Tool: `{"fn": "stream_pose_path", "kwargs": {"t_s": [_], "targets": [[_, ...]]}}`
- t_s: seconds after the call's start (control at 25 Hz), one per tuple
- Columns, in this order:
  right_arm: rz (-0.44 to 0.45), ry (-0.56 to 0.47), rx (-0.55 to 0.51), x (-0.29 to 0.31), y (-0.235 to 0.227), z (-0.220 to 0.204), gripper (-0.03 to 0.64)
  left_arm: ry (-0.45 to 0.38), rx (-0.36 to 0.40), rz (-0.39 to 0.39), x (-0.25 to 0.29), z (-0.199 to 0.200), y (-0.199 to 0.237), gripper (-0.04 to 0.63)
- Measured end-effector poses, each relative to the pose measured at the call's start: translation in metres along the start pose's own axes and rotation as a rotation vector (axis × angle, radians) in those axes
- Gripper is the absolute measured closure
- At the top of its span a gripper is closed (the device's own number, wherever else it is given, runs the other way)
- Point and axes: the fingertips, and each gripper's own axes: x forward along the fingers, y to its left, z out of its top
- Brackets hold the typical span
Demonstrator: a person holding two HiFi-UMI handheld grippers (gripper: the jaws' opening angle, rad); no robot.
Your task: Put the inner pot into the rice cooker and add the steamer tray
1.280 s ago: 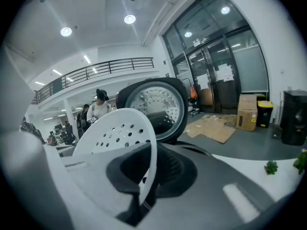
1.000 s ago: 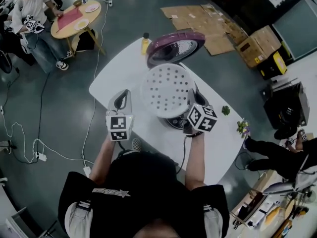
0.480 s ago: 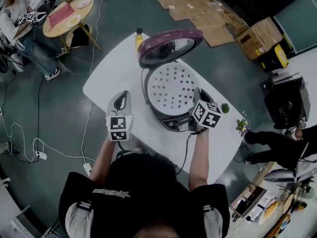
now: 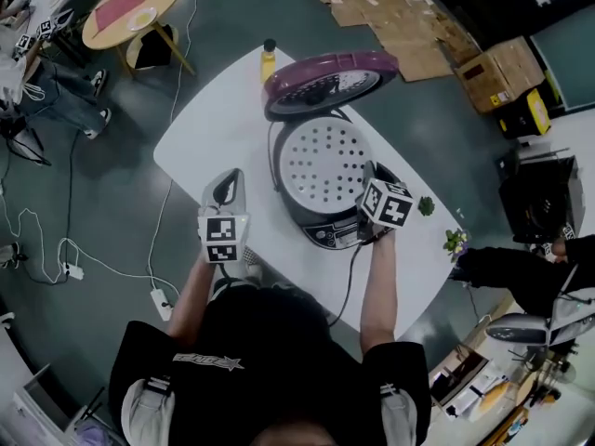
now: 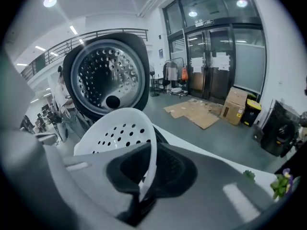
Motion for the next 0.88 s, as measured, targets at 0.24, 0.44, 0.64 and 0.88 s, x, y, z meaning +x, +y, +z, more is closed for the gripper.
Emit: {"fn": "stream_pose_path", "kwargs": {"t_s": [0.24, 0.44, 0.64, 0.88], "targets": [[-0.007, 0.080, -0.006, 0.017, -0.005, -0.007, 0.591, 0.021, -0.011, 0.010, 0.004, -0.008, 0.000, 0.584], [-0.002, 0.132, -0.018, 0.028, 0.000, -0.016, 0.591, 0.025, -0.017, 0.008, 0.005, -0.014, 0.005, 0.584], [-0.013, 0.167, -0.068, 0.034, 0.001, -0.019, 0.588, 0.033, -0.014, 0.007, 0.007, -0.015, 0.002, 0.584], [-0.019, 0.168, -0.093, 0.039, -0.001, -0.018, 0.584, 0.033, -0.016, 0.010, 0.009, -0.014, 0.003, 0.584]]}}
